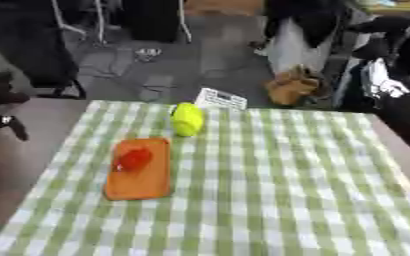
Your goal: Pick up objects on the table and place them in the box.
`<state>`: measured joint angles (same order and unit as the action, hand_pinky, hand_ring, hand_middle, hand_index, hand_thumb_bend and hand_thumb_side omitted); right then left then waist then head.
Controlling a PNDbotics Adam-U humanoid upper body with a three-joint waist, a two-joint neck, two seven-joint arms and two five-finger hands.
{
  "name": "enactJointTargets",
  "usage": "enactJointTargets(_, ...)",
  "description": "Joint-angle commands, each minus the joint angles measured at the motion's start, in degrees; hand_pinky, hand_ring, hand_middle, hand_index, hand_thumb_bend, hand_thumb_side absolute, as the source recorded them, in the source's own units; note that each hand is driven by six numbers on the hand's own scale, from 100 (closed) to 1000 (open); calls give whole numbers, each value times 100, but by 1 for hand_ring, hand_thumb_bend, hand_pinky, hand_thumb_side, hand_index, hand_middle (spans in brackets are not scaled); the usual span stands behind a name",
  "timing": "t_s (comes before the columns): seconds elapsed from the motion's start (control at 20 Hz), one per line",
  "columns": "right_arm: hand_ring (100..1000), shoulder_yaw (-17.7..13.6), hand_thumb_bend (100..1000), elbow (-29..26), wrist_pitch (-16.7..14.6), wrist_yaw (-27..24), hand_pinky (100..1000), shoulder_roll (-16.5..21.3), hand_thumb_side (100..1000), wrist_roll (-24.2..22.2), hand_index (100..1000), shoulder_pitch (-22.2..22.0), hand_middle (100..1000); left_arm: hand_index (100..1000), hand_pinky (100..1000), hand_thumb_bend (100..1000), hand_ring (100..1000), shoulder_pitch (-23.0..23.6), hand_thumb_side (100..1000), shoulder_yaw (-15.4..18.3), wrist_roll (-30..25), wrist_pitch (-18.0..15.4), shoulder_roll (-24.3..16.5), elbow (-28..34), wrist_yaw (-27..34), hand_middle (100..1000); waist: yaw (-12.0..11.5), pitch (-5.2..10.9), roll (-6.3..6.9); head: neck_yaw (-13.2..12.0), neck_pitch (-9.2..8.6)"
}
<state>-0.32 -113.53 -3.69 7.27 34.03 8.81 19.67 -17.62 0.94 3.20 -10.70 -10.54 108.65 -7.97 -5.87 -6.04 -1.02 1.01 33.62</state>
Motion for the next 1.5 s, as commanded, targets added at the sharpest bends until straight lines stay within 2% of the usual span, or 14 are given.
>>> enactJointTargets(0.05, 656, -61, 100, -106, 9, -23, 574, 88, 518, -9, 840, 77, 742, 778, 331, 100, 704, -53, 925, 39, 20, 0, -58, 94, -3, 808, -1, 175, 91, -10, -53)
enactJointTargets(0.85, 656, -43, 100, -106, 46, -25, 574, 111, 514, -36, 841, 119, 744, 780, 333, 100, 705, -68, 922, 29, 34, -3, -65, 101, 13, 810, -23, 171, 79, 11, -58)
enactJointTargets(1.2, 656, 48, 100, 138, 169, 32, 574, 259, 513, -227, 853, 351, 761, 781, 333, 100, 705, -98, 921, 21, 62, -1, -67, 104, 23, 810, -31, 137, 78, 57, -72)
enactJointTargets(1.25, 657, 52, 100, 162, 167, 36, 573, 264, 294, -239, 856, 366, 766, 781, 333, 100, 705, -99, 921, 21, 64, -1, -67, 104, 24, 810, -32, 135, 78, 58, -71)
enactJointTargets(1.3, 656, 73, 100, 212, 177, 56, 572, 309, 503, -267, 856, 433, 772, 782, 331, 100, 705, -110, 923, 21, 70, -2, -63, 106, 25, 811, -43, 106, 90, 74, -71)
enactJointTargets(1.45, 656, 122, 100, 382, 182, 99, 572, 384, 503, -313, 856, 592, 772, 782, 331, 100, 705, -135, 923, 22, 87, -4, -54, 107, 29, 810, -59, 61, 113, 84, -85)
enactJointTargets(1.5, 654, 152, 100, 455, 194, 118, 570, 434, 500, -342, 861, 677, 787, 784, 330, 100, 704, -167, 924, 29, 106, -9, -50, 117, 36, 810, -90, -6, 126, 103, -132)
